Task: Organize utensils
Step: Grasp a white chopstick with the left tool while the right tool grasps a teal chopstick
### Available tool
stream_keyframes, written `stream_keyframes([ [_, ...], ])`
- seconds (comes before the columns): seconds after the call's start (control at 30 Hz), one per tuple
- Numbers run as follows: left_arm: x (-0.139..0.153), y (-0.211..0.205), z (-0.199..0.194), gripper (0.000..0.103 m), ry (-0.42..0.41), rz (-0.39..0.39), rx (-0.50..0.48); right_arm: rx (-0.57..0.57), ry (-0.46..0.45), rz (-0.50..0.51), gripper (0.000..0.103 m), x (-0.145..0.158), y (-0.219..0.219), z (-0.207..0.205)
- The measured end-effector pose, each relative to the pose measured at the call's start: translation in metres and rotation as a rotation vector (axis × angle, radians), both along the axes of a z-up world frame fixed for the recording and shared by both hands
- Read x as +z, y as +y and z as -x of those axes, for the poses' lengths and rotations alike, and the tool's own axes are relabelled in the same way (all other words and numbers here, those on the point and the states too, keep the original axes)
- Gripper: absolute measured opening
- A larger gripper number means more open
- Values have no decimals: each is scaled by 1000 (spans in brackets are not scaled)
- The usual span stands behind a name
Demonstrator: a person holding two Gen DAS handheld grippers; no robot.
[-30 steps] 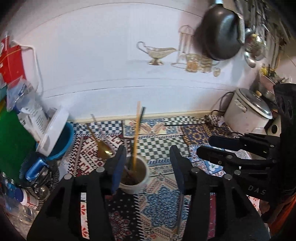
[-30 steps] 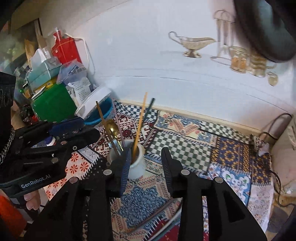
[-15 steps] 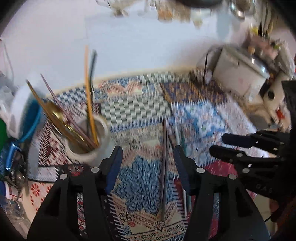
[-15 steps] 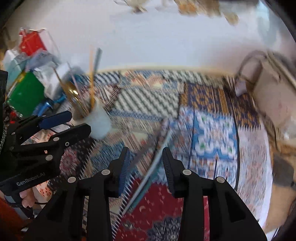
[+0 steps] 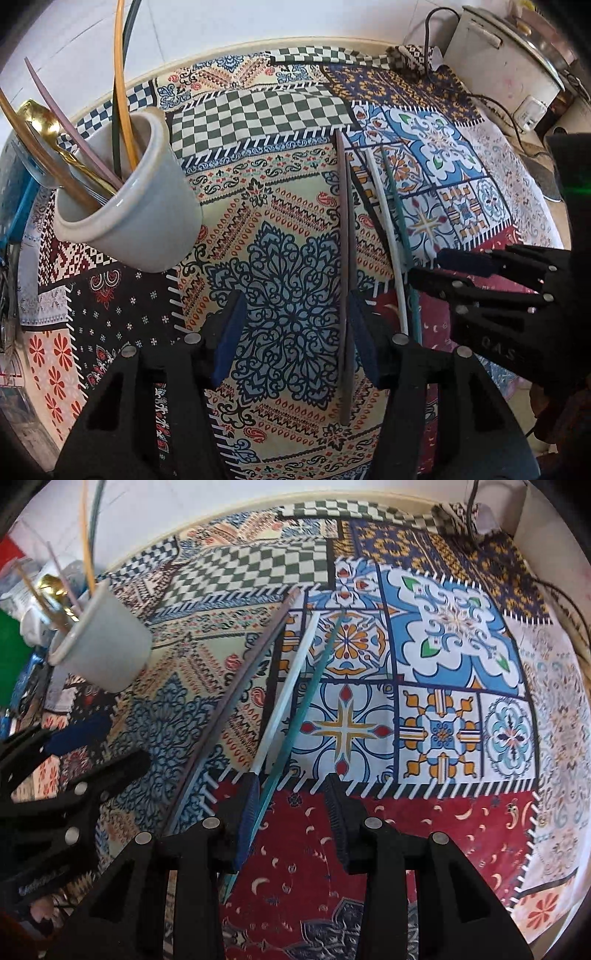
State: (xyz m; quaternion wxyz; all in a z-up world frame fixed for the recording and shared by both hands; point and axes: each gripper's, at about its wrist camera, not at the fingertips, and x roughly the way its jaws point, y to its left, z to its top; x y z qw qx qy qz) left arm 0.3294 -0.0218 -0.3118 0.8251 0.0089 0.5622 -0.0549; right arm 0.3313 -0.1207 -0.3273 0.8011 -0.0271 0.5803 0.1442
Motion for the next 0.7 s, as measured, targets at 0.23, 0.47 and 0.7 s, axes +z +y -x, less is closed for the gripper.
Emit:
stream_keyframes([
  [0.23, -3, 1, -5, 39, 3, 16, -9, 12, -51, 33, 30, -2, 8, -1],
  [0.47, 1, -7, -18, 31, 7, 94, -34, -37, -35, 69, 7, -3, -18, -8],
  [0.7, -1, -34, -35, 24, 39, 163, -103, -68, -17, 105, 8, 0, -54, -15],
])
